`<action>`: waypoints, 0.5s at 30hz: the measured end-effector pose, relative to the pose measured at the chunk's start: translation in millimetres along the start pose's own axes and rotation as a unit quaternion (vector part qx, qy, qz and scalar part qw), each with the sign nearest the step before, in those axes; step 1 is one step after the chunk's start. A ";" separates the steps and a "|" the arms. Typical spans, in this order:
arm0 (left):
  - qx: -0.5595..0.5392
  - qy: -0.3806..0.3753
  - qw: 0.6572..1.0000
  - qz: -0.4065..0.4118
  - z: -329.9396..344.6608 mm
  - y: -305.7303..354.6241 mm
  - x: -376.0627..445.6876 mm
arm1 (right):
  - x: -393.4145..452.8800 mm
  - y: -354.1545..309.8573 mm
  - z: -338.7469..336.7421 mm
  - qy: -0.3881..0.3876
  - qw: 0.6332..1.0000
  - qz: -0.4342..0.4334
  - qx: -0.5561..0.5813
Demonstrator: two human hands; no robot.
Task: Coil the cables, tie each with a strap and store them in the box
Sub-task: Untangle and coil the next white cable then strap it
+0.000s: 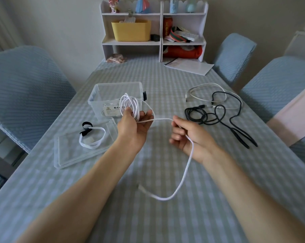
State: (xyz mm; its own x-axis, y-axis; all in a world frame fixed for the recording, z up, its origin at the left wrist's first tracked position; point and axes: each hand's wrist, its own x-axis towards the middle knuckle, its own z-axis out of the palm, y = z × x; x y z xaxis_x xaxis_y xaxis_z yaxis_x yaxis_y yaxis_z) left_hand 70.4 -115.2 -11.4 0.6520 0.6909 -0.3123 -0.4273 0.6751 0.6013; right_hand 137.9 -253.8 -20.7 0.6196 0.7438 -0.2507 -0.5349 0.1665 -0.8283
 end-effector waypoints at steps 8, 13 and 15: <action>0.318 -0.083 0.938 0.107 5.4 2.6 -10.7 | -9.5 -12.7 -9.2 0.006 0.991 0.013 -0.134; 0.586 -0.118 0.760 0.256 -5.0 9.3 -9.0 | -14.9 -29.9 -25.6 0.051 0.997 -0.053 -0.002; 0.639 -0.112 0.712 0.268 -11.1 6.8 -3.4 | -13.4 -28.3 -26.9 0.060 0.993 -0.091 -0.032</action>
State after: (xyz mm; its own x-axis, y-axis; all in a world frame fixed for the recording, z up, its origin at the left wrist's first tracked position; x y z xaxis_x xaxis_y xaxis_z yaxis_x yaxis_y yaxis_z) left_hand 58.4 -110.0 -14.4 0.7537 0.6062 0.2539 0.1733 -0.5560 0.8129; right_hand 160.2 -285.9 -7.3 0.7690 0.6220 -0.1474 -0.3715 0.2471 -0.8950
